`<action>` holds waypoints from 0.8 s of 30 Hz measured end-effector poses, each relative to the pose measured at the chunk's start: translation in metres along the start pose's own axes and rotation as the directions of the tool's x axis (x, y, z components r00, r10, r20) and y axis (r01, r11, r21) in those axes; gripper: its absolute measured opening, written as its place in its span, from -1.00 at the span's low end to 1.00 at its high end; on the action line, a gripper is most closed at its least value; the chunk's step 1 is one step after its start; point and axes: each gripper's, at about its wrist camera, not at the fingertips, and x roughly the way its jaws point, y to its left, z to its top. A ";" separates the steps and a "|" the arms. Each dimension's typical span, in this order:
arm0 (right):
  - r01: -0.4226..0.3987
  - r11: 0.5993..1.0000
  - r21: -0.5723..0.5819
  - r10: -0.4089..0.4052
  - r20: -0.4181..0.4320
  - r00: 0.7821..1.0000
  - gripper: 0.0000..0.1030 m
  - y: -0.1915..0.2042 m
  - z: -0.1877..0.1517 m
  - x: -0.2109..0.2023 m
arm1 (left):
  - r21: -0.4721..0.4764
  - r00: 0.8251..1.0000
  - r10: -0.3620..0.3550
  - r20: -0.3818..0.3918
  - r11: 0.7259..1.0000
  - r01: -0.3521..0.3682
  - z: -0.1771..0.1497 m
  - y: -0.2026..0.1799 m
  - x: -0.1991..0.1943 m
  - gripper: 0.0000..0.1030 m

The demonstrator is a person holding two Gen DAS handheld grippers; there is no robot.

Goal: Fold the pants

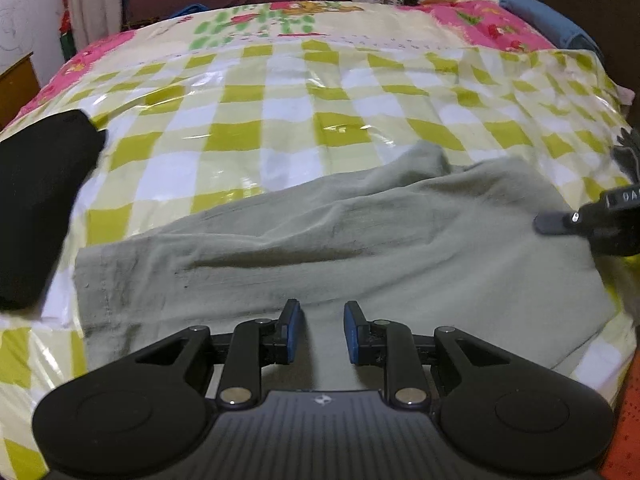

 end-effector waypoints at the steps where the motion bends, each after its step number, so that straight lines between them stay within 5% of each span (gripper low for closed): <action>1: 0.018 1.000 0.008 -0.018 0.018 1.000 -0.93 -0.008 0.003 -0.010 | 0.007 1.000 -0.007 -0.001 1.000 0.007 0.003 -0.008 0.002 -0.27; 7: 0.066 0.996 0.058 -0.073 0.135 0.988 -0.98 -0.043 0.016 -0.081 | 0.108 0.992 -0.122 -0.020 0.986 0.123 0.015 -0.073 0.025 -0.25; 12: -0.001 0.999 0.048 -0.006 0.138 0.990 -0.71 -0.042 0.008 -0.103 | 0.122 0.987 -0.158 -0.027 0.980 0.160 0.019 -0.092 0.024 -0.25; 16: -0.070 0.997 0.037 0.067 0.072 0.995 -0.15 -0.027 -0.003 -0.078 | 0.070 0.990 -0.143 -0.001 0.987 0.143 0.019 -0.076 0.006 -0.25; 24: -0.052 0.996 -0.068 0.043 -0.132 0.990 -0.14 0.006 -0.005 -0.001 | -0.041 0.994 -0.106 0.005 0.993 0.106 -0.020 -0.043 -0.013 -0.25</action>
